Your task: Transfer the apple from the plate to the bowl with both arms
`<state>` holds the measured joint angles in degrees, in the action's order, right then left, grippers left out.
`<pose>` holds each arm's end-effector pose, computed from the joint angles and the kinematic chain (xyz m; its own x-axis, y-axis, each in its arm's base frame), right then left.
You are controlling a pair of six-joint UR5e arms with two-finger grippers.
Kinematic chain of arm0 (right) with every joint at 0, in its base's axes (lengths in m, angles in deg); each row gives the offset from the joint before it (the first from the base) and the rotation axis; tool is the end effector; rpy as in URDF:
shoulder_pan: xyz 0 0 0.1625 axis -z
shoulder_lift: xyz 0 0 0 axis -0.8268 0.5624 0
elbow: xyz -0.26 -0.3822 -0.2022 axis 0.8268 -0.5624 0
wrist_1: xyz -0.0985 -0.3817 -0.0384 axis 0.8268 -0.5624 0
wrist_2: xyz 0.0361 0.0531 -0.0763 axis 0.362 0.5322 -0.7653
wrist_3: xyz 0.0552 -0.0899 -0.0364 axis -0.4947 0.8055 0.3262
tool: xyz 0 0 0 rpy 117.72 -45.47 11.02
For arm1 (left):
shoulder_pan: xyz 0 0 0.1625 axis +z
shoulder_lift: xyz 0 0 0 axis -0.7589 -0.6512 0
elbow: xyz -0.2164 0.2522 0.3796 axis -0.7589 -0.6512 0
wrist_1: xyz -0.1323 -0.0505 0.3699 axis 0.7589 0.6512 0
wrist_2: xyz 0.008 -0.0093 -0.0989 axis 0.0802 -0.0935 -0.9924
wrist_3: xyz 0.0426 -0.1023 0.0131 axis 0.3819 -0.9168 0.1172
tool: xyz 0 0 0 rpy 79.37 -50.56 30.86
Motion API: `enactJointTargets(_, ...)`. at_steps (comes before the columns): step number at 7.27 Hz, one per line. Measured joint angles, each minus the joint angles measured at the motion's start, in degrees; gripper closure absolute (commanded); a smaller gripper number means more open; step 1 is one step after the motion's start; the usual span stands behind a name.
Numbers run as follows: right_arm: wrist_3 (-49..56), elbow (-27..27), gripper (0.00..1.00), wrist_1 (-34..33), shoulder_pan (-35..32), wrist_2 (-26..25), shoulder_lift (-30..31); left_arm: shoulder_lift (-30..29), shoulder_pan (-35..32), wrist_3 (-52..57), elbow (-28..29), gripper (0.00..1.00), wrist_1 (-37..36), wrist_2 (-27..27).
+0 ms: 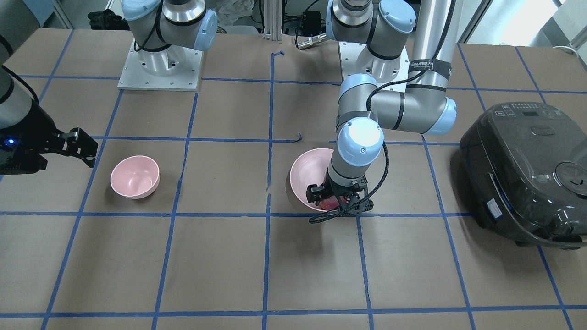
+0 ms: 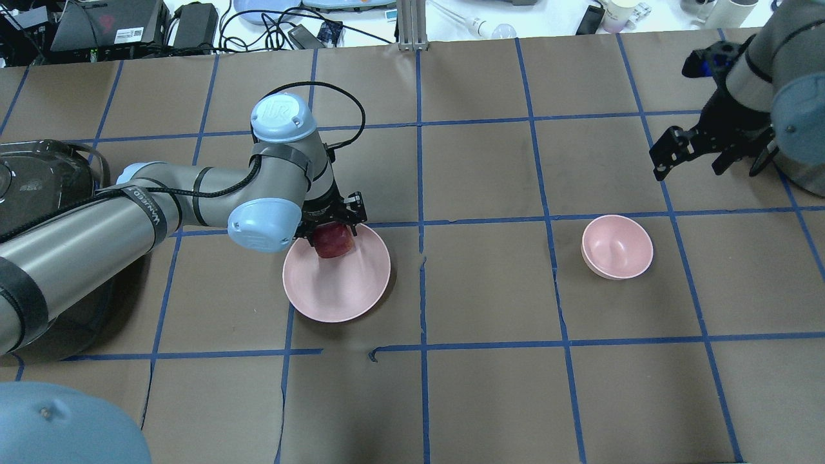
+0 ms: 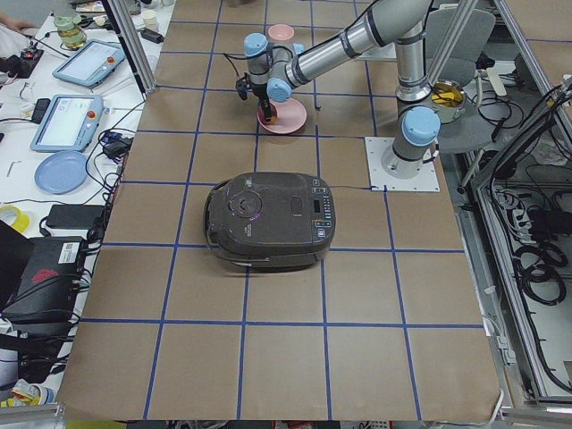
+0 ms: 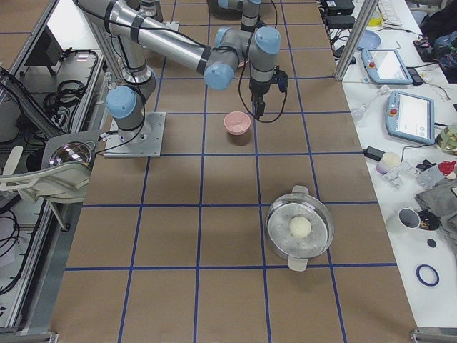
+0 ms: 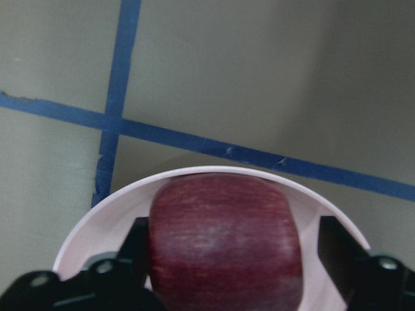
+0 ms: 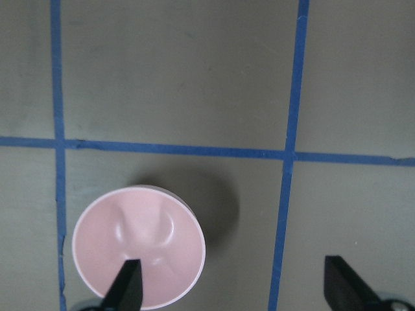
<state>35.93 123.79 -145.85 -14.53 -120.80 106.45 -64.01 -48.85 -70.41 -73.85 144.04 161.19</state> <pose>-0.0445 -0.5176 0.4016 -0.9984 -0.0564 -0.0049 -0.0565 0.9980 0.0274 -0.2150 -0.5440 0.2658 -0.9729 -0.2305 -0.0160 -0.2310 0.9693 0.0841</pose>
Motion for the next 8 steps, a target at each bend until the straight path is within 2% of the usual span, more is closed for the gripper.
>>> enactJointTargets(1,0.23,5.06,0.15,-4.85,0.81,0.09,-0.22,0.13,-0.02,0.68,-0.17,1.0,-0.2,-0.12)
enactJointTargets(4,-0.45,12.38,0.41,-10.86,1.2,1.26,-1.39,1.87,0.22,3.97,1.23,1.0,-0.28,-3.27)
enactJointTargets(5,-0.57,14.39,0.72,-12.96,1.22,1.88,-1.97,2.4,0.12,4.95,3.14,1.0,0.5,-3.84)
enactJointTargets(6,-0.62,16.04,0.98,-15.5,1.23,2.03,-2.54,2.94,-0.18,5.61,5.41,1.0,1.58,-3.82)
enactJointTargets(8,-0.63,17.05,1.0,-17.75,1.23,1.8,-3.07,4.0,-0.61,6.51,8.86,1.0,2.91,-3.43)
